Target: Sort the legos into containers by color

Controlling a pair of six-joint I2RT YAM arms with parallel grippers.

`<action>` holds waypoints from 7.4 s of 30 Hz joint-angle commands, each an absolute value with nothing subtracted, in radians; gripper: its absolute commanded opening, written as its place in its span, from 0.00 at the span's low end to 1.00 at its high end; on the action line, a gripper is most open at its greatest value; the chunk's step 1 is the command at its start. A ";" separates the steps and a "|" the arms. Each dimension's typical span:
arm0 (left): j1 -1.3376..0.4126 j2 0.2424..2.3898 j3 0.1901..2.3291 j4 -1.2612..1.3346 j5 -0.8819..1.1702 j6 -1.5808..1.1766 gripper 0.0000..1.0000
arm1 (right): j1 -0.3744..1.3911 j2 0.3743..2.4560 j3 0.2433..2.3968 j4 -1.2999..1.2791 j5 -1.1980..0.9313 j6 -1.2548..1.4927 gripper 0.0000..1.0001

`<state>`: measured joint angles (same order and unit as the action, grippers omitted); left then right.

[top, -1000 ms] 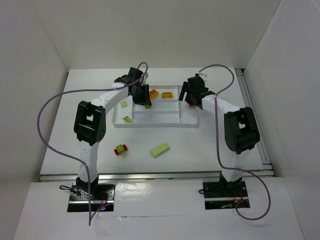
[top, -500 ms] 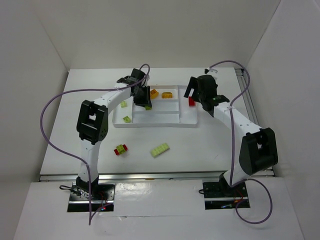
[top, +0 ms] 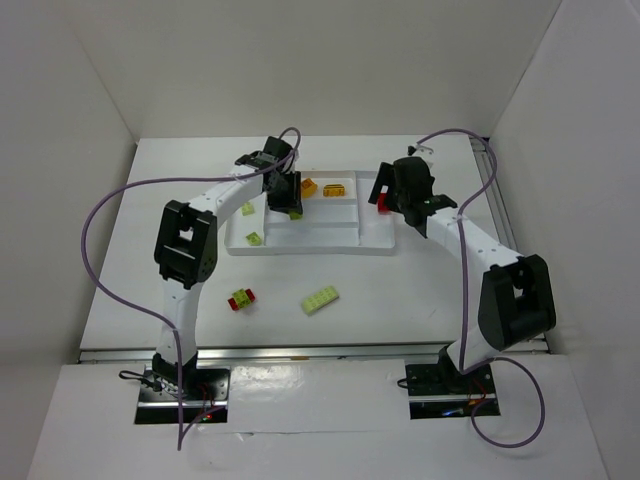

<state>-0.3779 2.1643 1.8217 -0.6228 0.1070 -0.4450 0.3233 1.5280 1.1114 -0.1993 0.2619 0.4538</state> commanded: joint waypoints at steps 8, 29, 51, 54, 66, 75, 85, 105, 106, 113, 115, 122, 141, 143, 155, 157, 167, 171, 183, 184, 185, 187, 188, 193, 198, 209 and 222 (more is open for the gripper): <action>-0.411 2.057 1.861 -0.660 0.015 -0.442 1.00 | 0.333 1.450 1.085 -0.212 0.284 0.437 0.93; -0.342 1.388 1.315 -0.672 -0.272 -0.508 0.89 | 0.756 1.359 0.948 -0.307 0.276 0.363 0.93; -0.417 1.314 0.815 -0.655 -0.153 -0.922 0.75 | 0.911 1.416 0.965 -0.337 0.330 0.437 0.96; -0.426 1.338 0.815 -0.646 -0.132 -0.922 0.69 | 0.911 1.416 0.965 -0.337 0.330 0.437 0.96; -0.456 1.376 0.796 -0.624 -0.141 -0.933 0.61 | 0.911 1.425 0.965 -0.328 0.339 0.437 0.96; -0.465 1.397 0.799 -0.600 -0.141 -0.905 0.28 | 0.911 1.425 0.965 -0.328 0.357 0.437 0.96; -0.465 1.324 1.104 -0.594 0.191 -0.571 0.00 | 0.694 1.281 0.879 -0.174 -0.045 0.471 0.96; -0.416 1.568 1.404 -0.331 0.718 -0.446 0.00 | 0.437 1.164 0.907 0.064 -0.574 0.521 0.94; -0.416 1.568 1.404 -0.331 0.718 -0.457 0.00 | 0.437 1.183 0.916 0.064 -0.574 0.534 0.94; -0.416 1.568 1.394 -0.322 0.707 -0.466 0.00 | 0.446 1.232 0.940 0.071 -0.560 0.571 0.89; -0.416 1.568 1.394 -0.322 0.707 -0.466 0.00 | 0.457 1.242 0.940 0.084 -0.560 0.571 0.86; -0.416 1.568 1.394 -0.313 0.716 -0.476 0.00 | 0.479 1.287 0.940 0.158 -0.583 0.618 0.76; -0.465 1.597 1.239 -0.232 0.759 -0.492 0.00 | 0.479 1.275 0.747 0.166 -0.522 0.620 0.16; -0.465 1.606 1.239 -0.232 0.759 -0.492 0.00 | 0.454 1.263 0.710 0.166 -0.512 0.620 0.14; -0.456 1.658 1.318 -0.244 0.747 -0.492 0.00 | 0.399 1.296 0.676 0.147 -0.476 0.586 0.10; -0.436 1.672 1.351 -0.273 0.712 -0.492 0.00 | 0.399 1.272 0.710 0.060 -0.361 0.563 0.10; -0.436 1.784 1.528 -0.532 0.289 -0.466 0.00 | 0.399 1.423 0.948 -0.051 0.205 0.497 0.11; -0.417 1.861 1.590 -0.532 0.320 -0.466 0.00 | 0.388 1.537 1.012 -0.042 0.259 0.509 0.15; -0.408 2.028 1.765 -0.601 0.177 -0.436 0.00 | 0.388 1.528 1.068 -0.055 0.299 0.534 0.86; -0.408 2.040 1.778 -0.613 0.154 -0.436 0.00 | 0.388 1.482 1.051 -0.055 0.308 0.534 0.86; -0.408 2.068 1.799 -0.614 0.120 -0.436 0.00 | 0.388 1.459 1.031 -0.066 0.308 0.534 0.86; -0.408 2.101 1.827 -0.614 0.092 -0.436 0.00 | 0.388 1.411 1.009 -0.093 0.317 0.523 0.87; -0.399 2.118 1.857 -0.624 0.083 -0.436 0.00 | 0.388 1.364 0.997 -0.121 0.333 0.523 0.87; -0.399 2.218 1.914 -0.624 0.060 -0.491 0.01 | 0.388 1.232 0.913 -0.192 0.331 0.502 0.88; -0.408 2.220 1.936 -0.640 0.000 -0.509 0.95 | 0.388 1.145 0.867 -0.236 0.292 0.512 0.89; -0.532 1.763 1.609 -0.600 0.000 -0.404 1.00 | 0.485 1.155 0.810 -0.296 0.250 0.502 0.91; -0.910 1.697 1.232 -0.585 -0.045 -0.336 1.00 | 0.353 1.036 0.772 -0.368 0.216 0.565 0.91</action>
